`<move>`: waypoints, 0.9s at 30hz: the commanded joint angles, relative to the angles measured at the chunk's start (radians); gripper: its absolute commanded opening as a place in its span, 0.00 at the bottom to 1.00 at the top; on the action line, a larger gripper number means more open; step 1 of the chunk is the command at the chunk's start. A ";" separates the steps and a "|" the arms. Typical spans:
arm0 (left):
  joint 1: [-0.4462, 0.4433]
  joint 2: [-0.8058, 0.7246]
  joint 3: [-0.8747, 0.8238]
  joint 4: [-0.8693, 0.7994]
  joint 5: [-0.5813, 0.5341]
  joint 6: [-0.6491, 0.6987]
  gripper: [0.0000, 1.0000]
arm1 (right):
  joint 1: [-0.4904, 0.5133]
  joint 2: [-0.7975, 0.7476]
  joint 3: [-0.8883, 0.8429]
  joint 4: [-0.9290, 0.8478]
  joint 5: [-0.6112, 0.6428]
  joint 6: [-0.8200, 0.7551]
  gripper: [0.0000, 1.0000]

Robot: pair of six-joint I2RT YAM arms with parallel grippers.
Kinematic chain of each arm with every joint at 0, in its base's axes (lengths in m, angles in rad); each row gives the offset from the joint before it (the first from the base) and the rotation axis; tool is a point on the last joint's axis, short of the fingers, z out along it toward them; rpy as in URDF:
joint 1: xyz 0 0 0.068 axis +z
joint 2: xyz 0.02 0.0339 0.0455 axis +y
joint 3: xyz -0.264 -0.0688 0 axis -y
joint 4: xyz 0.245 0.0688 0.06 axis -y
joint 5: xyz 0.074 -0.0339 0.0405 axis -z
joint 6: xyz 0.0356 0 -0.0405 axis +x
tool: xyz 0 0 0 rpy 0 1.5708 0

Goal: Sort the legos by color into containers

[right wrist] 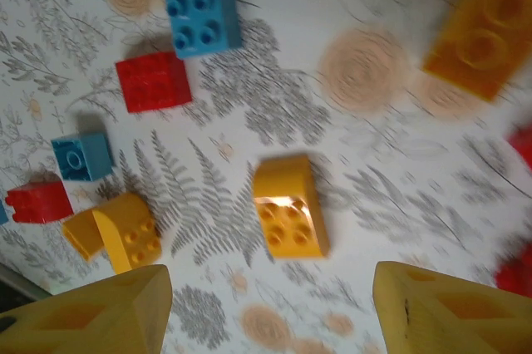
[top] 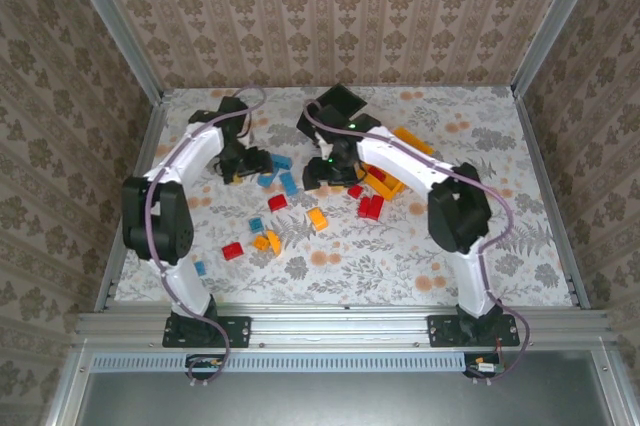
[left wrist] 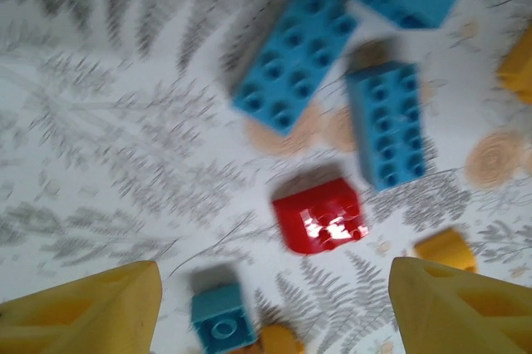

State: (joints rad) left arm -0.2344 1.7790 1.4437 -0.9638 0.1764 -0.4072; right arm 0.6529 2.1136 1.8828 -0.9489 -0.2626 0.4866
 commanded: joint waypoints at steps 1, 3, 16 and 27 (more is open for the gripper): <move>0.067 -0.120 -0.102 0.002 0.045 -0.023 0.73 | 0.020 0.107 0.130 -0.061 0.005 -0.053 0.65; 0.103 -0.179 -0.163 0.015 0.064 -0.038 0.73 | 0.032 0.175 0.215 -0.078 0.008 -0.069 0.65; 0.214 -0.355 -0.324 0.039 0.158 -0.061 0.73 | 0.107 0.472 0.607 -0.179 0.222 -0.168 0.63; 0.250 -0.378 -0.348 0.023 0.190 -0.041 0.73 | 0.140 0.568 0.682 -0.163 0.321 -0.170 0.59</move>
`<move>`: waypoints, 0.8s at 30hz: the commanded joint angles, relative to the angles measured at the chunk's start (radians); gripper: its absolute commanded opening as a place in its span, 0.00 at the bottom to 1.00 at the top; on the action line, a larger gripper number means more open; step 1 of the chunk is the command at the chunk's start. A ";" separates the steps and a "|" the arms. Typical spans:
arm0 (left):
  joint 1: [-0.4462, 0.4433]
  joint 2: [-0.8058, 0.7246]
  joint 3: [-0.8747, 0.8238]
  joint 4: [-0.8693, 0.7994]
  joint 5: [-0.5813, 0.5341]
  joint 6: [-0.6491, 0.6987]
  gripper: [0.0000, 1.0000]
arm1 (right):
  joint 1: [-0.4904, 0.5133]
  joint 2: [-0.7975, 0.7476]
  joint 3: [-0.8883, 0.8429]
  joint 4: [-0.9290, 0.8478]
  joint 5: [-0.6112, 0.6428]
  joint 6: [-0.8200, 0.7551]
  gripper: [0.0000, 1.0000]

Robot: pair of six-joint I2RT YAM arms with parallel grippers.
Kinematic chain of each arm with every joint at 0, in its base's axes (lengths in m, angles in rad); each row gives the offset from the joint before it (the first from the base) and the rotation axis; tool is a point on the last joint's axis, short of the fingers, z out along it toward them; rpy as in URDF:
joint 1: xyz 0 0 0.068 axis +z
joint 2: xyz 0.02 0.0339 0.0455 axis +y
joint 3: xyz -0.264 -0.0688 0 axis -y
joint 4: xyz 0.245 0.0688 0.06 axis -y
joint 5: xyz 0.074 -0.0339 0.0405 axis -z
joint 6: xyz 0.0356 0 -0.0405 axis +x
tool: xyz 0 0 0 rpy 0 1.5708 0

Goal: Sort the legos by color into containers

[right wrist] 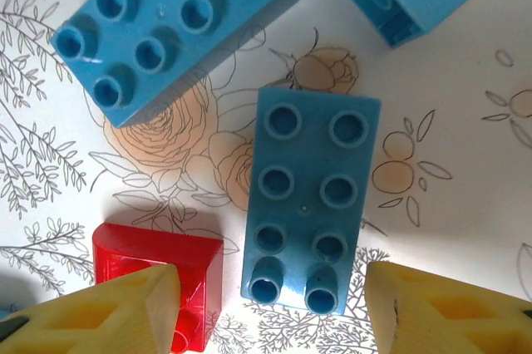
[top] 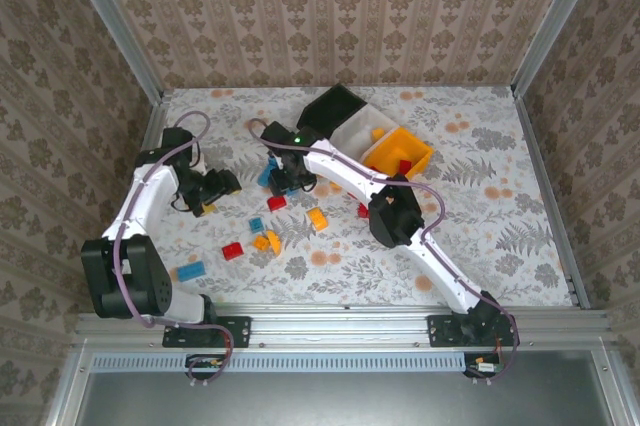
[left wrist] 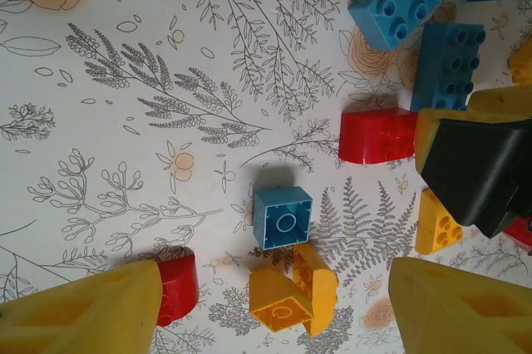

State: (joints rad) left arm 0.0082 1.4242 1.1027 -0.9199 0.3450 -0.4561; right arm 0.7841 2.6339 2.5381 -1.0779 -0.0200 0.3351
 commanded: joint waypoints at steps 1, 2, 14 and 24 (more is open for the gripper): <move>0.009 -0.024 -0.006 -0.023 0.023 0.009 0.73 | 0.009 0.054 0.029 -0.035 0.096 -0.012 0.59; 0.008 -0.024 -0.006 -0.023 0.024 0.010 0.73 | 0.006 0.059 0.030 -0.036 0.107 -0.006 0.58; 0.006 -0.008 -0.010 0.008 0.053 -0.006 0.73 | -0.048 0.030 -0.014 -0.063 0.129 0.017 0.38; -0.034 0.040 0.008 0.056 0.060 -0.023 0.73 | -0.064 -0.269 -0.430 0.057 0.043 0.000 0.43</move>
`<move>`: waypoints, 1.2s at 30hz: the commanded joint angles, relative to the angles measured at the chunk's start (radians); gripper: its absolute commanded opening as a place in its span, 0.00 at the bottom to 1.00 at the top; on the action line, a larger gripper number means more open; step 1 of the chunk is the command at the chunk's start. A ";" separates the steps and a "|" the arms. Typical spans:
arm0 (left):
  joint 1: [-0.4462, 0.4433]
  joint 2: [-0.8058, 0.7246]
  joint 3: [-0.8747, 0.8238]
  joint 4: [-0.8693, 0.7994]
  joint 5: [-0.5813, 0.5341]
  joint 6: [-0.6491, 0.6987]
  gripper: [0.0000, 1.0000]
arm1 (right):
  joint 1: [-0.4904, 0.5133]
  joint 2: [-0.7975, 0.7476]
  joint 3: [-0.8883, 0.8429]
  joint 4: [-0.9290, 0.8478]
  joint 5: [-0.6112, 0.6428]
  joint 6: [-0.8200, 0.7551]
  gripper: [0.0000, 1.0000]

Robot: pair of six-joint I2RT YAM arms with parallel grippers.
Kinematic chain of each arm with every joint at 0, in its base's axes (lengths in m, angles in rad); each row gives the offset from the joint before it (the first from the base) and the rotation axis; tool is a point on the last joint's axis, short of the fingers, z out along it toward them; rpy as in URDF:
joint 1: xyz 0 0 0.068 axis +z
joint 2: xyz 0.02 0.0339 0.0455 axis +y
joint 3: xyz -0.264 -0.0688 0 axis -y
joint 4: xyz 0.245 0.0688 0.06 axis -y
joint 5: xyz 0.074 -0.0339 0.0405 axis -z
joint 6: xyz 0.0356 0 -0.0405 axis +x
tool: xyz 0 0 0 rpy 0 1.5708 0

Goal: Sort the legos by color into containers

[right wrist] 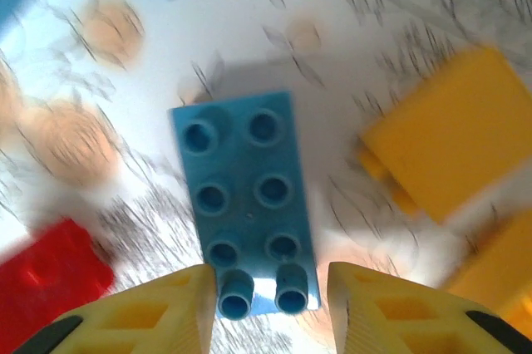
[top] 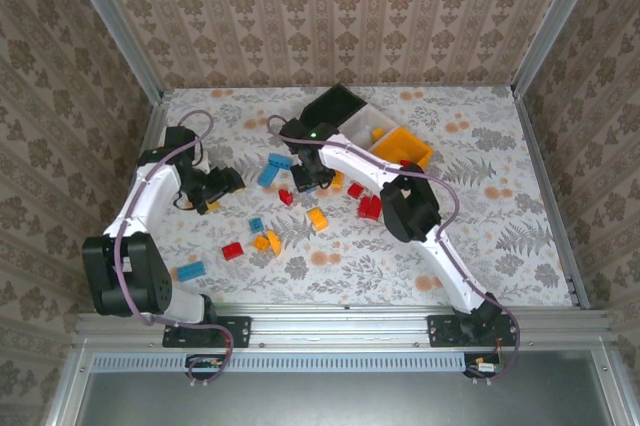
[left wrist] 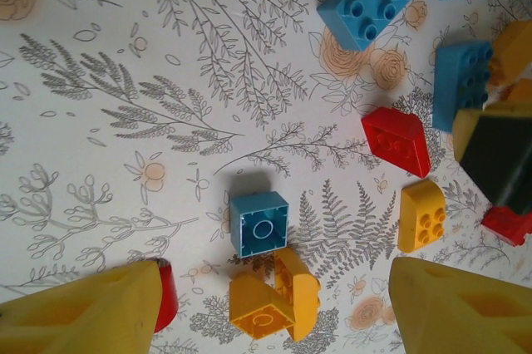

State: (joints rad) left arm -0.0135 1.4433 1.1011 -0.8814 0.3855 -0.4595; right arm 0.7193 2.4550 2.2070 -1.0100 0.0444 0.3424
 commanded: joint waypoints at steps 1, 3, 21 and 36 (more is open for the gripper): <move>-0.015 0.024 0.008 0.025 0.021 -0.025 0.73 | -0.001 -0.119 -0.133 0.013 -0.023 -0.003 0.45; -0.020 0.029 0.007 0.034 0.023 -0.031 0.73 | -0.010 -0.129 -0.135 0.028 -0.035 0.005 0.50; -0.013 0.028 0.004 0.015 0.029 -0.014 0.74 | -0.018 0.001 -0.061 -0.012 -0.037 -0.002 0.53; -0.016 0.040 0.014 0.036 0.042 -0.029 0.74 | -0.053 -0.180 -0.052 0.079 -0.095 0.068 0.32</move>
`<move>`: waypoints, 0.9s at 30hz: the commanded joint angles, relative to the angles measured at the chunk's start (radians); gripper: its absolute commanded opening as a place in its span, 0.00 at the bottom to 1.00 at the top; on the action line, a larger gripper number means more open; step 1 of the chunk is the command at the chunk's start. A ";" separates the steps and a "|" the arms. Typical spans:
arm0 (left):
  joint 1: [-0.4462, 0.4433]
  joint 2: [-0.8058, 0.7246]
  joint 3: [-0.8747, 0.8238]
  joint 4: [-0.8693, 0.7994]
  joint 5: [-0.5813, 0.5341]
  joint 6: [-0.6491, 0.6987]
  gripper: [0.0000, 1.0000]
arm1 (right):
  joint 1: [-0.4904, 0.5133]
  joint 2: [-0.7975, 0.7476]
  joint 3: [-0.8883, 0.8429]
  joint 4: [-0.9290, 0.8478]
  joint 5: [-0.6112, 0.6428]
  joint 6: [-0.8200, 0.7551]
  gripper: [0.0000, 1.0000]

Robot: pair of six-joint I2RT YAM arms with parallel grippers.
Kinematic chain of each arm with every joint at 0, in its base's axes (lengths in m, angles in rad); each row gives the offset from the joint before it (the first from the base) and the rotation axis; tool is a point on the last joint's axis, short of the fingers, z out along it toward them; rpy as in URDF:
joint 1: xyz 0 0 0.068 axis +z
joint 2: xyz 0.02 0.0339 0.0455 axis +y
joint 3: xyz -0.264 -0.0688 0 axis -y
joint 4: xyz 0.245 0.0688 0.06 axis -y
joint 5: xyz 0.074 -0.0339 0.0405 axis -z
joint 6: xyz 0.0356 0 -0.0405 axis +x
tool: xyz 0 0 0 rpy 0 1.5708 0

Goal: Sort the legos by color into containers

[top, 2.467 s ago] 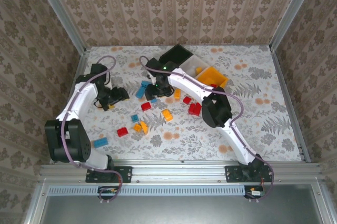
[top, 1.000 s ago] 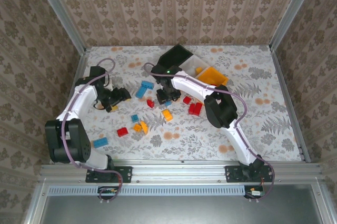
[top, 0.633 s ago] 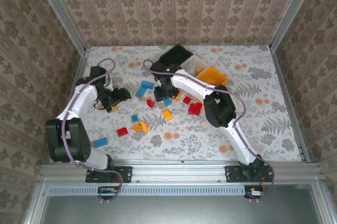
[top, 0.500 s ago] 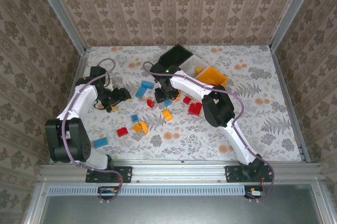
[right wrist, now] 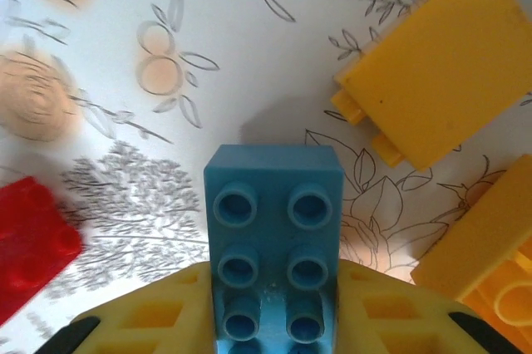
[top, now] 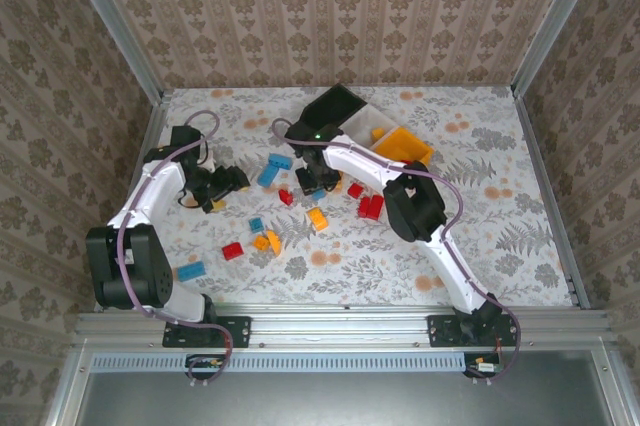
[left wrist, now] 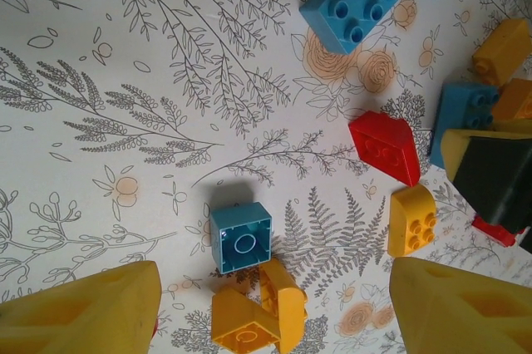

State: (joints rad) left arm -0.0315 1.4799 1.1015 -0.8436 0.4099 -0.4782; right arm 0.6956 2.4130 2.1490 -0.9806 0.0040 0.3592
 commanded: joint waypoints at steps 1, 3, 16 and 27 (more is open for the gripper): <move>0.002 0.003 0.014 -0.001 0.020 -0.011 0.74 | -0.051 -0.161 0.006 0.072 -0.103 0.082 0.32; 0.000 0.003 0.015 0.002 0.022 -0.013 0.74 | -0.103 -0.192 0.006 0.124 -0.185 0.161 0.32; -0.054 0.001 0.010 0.012 0.023 -0.060 0.74 | -0.324 -0.072 0.123 0.509 -0.353 0.596 0.33; -0.065 -0.013 0.008 -0.023 0.001 -0.054 0.74 | -0.339 0.122 0.357 0.484 -0.316 0.634 0.58</move>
State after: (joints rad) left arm -0.0921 1.4799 1.1015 -0.8330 0.4221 -0.5243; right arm 0.3637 2.5187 2.4447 -0.5114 -0.3122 0.9646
